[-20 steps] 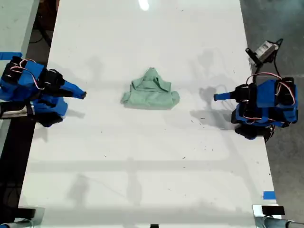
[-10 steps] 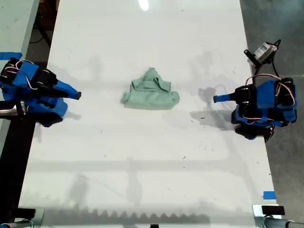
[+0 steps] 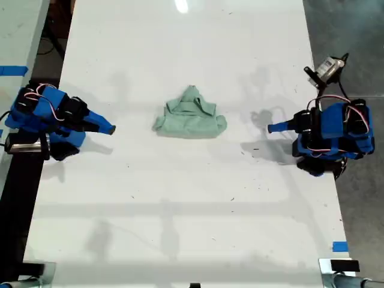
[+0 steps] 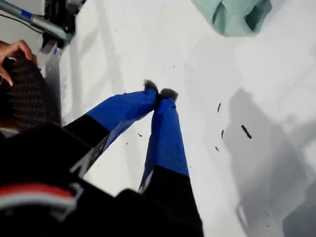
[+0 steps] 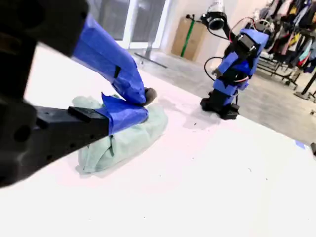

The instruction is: Fold t shirt

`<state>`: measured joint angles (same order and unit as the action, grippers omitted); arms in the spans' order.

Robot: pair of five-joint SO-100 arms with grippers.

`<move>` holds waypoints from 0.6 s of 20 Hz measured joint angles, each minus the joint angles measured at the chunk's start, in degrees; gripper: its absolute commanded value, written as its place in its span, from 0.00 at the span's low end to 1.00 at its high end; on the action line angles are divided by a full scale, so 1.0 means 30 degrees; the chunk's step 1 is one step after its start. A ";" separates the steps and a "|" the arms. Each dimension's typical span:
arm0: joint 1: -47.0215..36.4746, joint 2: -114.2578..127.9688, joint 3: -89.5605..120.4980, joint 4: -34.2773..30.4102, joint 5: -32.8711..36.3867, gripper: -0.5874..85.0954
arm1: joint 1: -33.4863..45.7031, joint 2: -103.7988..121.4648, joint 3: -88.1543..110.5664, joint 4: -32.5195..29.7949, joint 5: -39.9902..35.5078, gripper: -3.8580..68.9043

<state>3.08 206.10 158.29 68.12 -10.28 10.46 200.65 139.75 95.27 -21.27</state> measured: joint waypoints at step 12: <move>-0.0469 0.0000 0.7529 -0.2197 -0.0029 0.00 | -0.1934 -0.0029 0.8467 -0.3838 0.1494 0.08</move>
<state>1.67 206.10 180.88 61.52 -10.37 4.66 200.57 165.15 83.76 -16.79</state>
